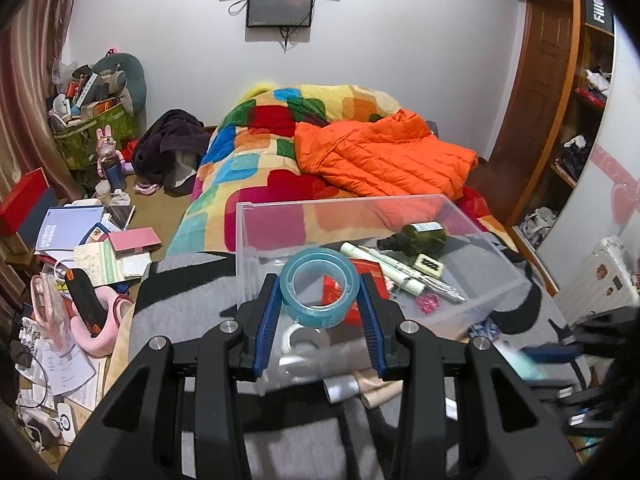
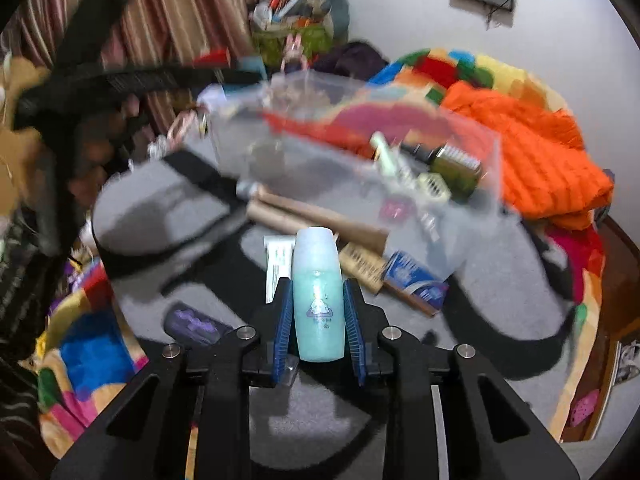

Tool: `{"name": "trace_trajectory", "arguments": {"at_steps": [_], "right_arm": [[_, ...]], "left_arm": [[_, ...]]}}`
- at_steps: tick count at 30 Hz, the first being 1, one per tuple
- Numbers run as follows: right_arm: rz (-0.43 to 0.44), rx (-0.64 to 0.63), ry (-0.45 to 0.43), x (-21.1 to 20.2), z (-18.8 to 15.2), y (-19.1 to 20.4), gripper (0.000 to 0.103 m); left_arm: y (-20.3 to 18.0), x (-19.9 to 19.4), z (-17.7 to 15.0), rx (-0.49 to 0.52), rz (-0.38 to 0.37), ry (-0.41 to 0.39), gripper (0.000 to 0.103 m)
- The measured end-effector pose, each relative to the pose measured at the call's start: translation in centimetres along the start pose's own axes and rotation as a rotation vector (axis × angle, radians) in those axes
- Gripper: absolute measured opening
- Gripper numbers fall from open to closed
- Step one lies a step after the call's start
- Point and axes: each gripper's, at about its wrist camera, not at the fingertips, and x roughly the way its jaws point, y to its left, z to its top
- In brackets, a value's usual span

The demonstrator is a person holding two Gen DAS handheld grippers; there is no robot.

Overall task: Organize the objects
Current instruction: 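Lower the tape roll and mint bottle into the clear box and release both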

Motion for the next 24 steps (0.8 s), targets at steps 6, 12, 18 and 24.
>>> {"name": "trace_trajectory", "arguments": {"at_steps": [6, 12, 18, 24], "right_arm": [[-0.053, 0.086, -0.1, -1.2, 3.3, -1.6, 0.023], [-0.061, 0.177, -0.08, 2.5, 6.3, -4.5, 0.023], [-0.091, 0.22, 0.008, 7.3, 7.6, -5.8, 0.023], [-0.089, 0.233, 0.047, 9.2, 7.6, -6.3, 0.023]], "left_arm": [[0.6, 3.3, 0.1, -0.02, -0.011, 0.077, 0.038], [0.4, 5.4, -0.1, -0.004, -0.023, 0.121, 0.039], [-0.4, 6.0, -0.2, 0.021, -0.024, 0.122, 0.039], [-0.6, 5.7, -0.2, 0.031, -0.032, 0.119, 0.04]]}}
